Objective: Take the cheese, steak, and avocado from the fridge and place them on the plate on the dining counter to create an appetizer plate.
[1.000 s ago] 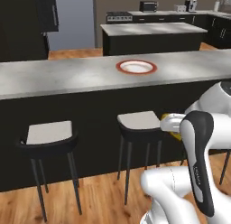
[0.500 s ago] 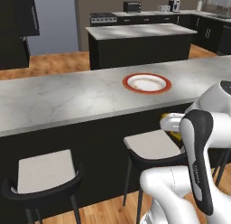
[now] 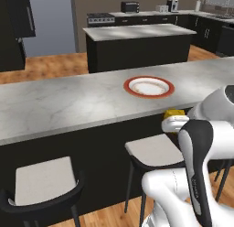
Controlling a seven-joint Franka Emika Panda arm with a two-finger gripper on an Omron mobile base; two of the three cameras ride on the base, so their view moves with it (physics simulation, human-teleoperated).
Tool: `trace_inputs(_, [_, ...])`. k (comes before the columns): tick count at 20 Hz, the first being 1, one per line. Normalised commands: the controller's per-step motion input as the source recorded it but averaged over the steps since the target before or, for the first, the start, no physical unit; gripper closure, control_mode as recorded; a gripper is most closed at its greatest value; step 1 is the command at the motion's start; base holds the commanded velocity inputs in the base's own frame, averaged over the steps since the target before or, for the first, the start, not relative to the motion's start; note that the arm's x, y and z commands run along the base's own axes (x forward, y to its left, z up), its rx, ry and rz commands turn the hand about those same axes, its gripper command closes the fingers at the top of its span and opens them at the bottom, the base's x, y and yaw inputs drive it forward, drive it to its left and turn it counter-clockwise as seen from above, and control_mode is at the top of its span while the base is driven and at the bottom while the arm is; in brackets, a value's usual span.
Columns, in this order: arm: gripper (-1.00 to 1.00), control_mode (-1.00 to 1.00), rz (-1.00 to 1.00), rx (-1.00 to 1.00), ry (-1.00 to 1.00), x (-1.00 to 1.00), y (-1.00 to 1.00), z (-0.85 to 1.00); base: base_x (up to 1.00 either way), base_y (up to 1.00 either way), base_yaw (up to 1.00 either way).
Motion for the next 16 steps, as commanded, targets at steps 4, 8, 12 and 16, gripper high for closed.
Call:
trace_inputs(4, [1.0,-1.0,0.0,-0.14,-0.37,-0.55,0.03,0.65,0.0,0.0,0.0])
trace_inputs(8, [1.0,-1.0,0.0,-0.11,-0.28,-0.07,0.0,0.92,0.0,0.0,0.0])
trace_inputs(12, [1.0,-1.0,0.0,-0.03,-0.07,0.53,0.0,0.75,0.0,0.0,0.0])
trace_inputs(16, [1.0,-1.0,0.0,0.0,0.0,0.99,-0.01,0.36,0.0,0.0,0.0])
